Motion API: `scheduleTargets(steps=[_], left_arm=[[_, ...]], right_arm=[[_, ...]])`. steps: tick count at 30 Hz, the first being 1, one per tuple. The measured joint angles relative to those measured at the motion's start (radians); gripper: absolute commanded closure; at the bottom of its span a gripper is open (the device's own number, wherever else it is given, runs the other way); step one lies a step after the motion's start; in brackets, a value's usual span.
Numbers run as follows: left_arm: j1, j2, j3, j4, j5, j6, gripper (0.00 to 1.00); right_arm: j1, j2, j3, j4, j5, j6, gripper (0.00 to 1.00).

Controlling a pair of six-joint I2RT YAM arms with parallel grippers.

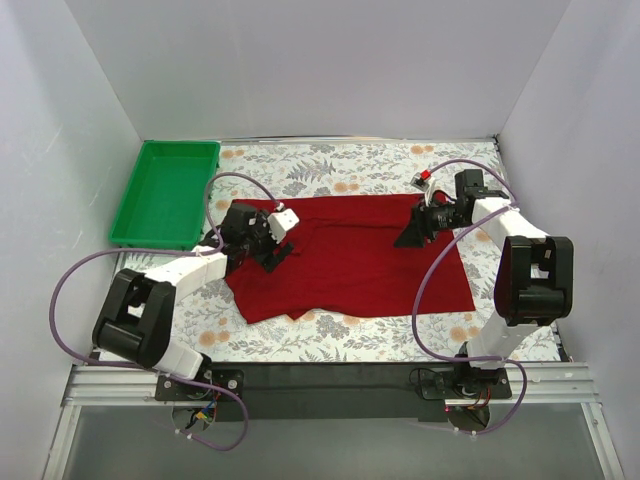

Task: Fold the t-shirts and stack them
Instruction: Fold the tshirt

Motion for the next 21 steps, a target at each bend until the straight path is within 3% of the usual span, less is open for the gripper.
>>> scheduleTargets(steps=[17, 18, 21], left_arm=[[-0.003, 0.175, 0.103, 0.006, -0.118, 0.101, 0.42], [-0.003, 0.179, 0.104, 0.003, -0.121, 0.101, 0.45], [-0.003, 0.180, 0.111, -0.005, -0.129, 0.097, 0.66]], right_arm=[[-0.016, 0.000, -0.009, -0.008, -0.054, -0.001, 0.48], [-0.019, 0.000, -0.009, -0.010, -0.059, -0.001, 0.49], [-0.036, 0.000, -0.009, -0.013, -0.063, -0.001, 0.49]])
